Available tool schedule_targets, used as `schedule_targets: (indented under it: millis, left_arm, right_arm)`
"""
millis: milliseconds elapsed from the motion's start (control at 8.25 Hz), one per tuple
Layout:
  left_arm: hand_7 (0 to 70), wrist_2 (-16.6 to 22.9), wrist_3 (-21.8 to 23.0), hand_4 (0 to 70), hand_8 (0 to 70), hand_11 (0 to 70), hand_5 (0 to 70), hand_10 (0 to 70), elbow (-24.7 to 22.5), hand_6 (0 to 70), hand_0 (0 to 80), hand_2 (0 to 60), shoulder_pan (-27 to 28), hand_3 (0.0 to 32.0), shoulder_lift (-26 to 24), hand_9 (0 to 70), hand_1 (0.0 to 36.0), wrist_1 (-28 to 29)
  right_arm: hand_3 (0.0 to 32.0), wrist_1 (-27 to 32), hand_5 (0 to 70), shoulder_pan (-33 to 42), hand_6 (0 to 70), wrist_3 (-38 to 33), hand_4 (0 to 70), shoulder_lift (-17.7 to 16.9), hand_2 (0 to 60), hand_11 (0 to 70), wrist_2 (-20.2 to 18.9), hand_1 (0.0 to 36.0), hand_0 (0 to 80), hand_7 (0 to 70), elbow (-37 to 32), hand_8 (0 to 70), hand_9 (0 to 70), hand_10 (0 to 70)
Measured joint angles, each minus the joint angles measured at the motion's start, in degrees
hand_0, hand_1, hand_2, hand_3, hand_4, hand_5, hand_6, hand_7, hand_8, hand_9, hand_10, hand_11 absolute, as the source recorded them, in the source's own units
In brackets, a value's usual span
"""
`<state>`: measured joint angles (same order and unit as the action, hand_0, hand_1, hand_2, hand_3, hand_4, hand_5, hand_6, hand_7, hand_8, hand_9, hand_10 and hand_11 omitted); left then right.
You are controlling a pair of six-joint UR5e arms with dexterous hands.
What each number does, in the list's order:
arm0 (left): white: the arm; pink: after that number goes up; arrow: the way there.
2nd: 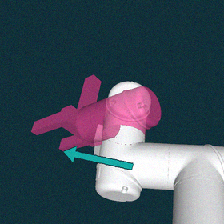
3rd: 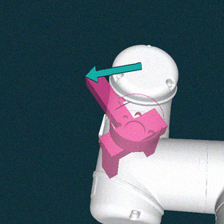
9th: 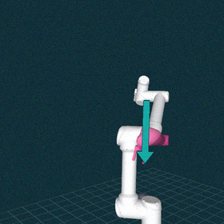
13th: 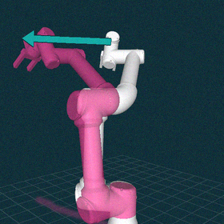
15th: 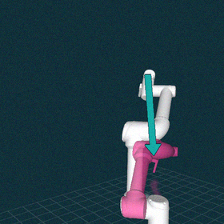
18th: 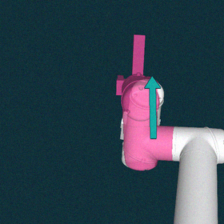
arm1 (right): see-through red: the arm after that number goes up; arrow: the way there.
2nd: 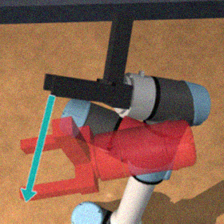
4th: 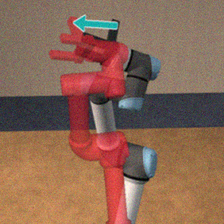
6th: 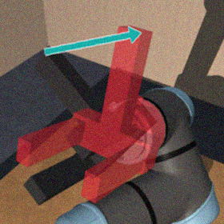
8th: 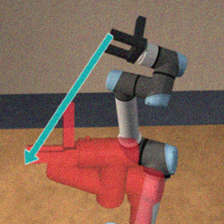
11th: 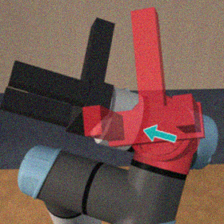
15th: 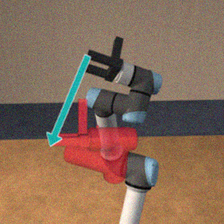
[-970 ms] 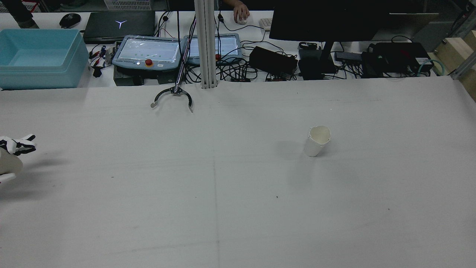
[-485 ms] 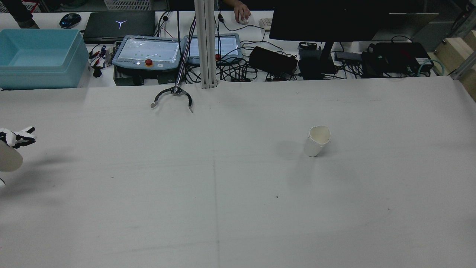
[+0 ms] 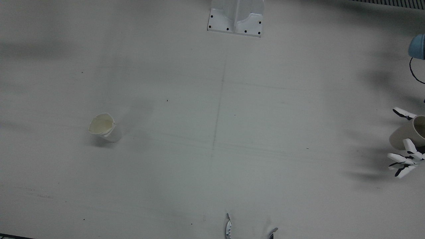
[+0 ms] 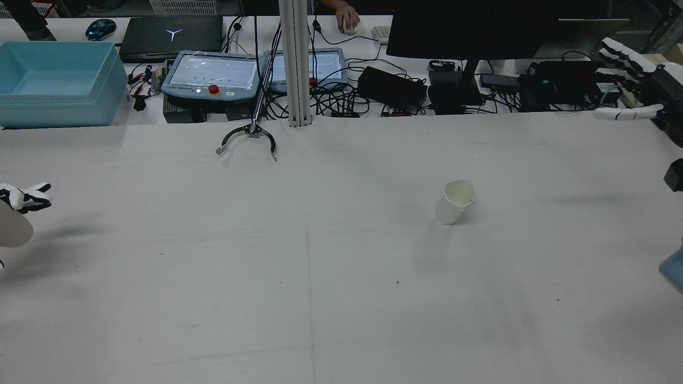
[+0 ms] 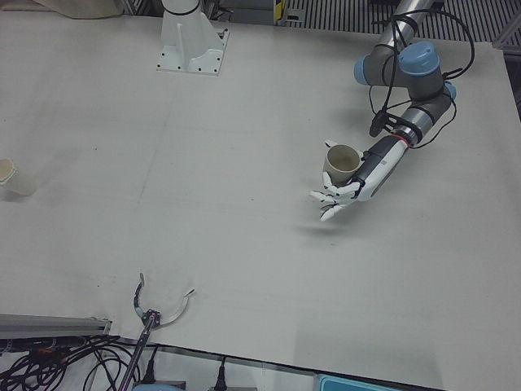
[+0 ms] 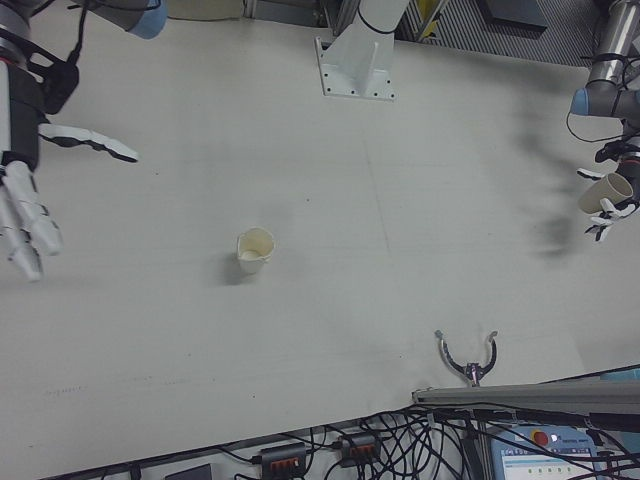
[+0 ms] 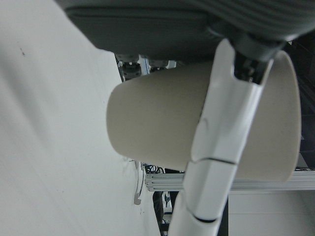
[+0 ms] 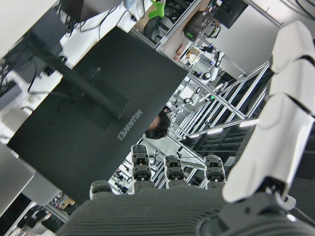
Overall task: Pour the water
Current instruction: 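Move the right hand in beside the white paper cup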
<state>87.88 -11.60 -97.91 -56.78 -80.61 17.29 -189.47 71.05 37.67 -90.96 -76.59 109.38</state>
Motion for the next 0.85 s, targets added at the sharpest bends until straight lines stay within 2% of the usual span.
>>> schedule_targets:
  millis: [242, 485, 606, 727, 848]
  left_arm:
    - [23.7, 0.0, 0.1, 70.0, 12.3, 18.3, 70.0, 11.6, 0.0, 33.5, 80.0, 0.0, 0.0, 0.0, 0.9, 5.1, 24.5, -0.3]
    - [24.2, -0.1, 0.1, 70.0, 12.2, 18.1, 70.0, 11.5, 0.3, 33.1, 80.0, 0.0, 0.0, 0.0, 1.4, 5.4, 23.9, -0.3]
    - [23.6, -0.1, 0.0, 70.0, 12.2, 18.2, 70.0, 11.5, 0.5, 32.7, 80.0, 0.0, 0.1, 0.0, 1.5, 5.2, 24.4, -0.3]
    - [23.5, -0.1, 0.0, 70.0, 12.1, 18.2, 70.0, 11.5, 0.6, 32.5, 80.0, 0.0, 0.1, 0.0, 1.5, 5.1, 24.5, -0.3]
    - [23.1, -0.1, 0.0, 70.0, 11.9, 18.2, 70.0, 11.4, 0.7, 31.9, 80.0, 0.0, 0.1, 0.0, 1.5, 5.0, 24.2, -0.3]
  right_arm:
    - [16.4, 0.2, 6.9, -14.7, 9.8, -1.5, 0.0, 3.9, 14.9, 0.0, 9.7, 15.1, 47.3, 8.0, -1.2, 11.7, 13.1, 0.0]
    - [11.2, 2.3, 7.3, -24.1, 6.2, -1.9, 0.0, 7.4, 14.9, 0.0, 16.7, 17.0, 48.2, 1.0, -4.9, 11.0, 12.5, 0.0]
    - [11.8, 6.9, 8.0, -27.2, 9.7, -3.4, 0.0, 8.1, 18.6, 0.0, 19.9, 19.6, 50.3, 7.1, -8.1, 11.0, 11.6, 0.0]
    - [14.2, 11.2, 7.9, -30.1, 10.0, -7.1, 0.0, 8.4, 19.0, 0.0, 23.2, 19.4, 50.0, 9.3, -11.2, 10.9, 11.7, 0.0]
    - [15.8, 13.7, 6.8, -32.7, 7.3, -11.6, 0.0, 8.4, 18.1, 0.0, 26.6, 16.7, 47.5, 5.6, -13.9, 10.2, 11.3, 0.0]
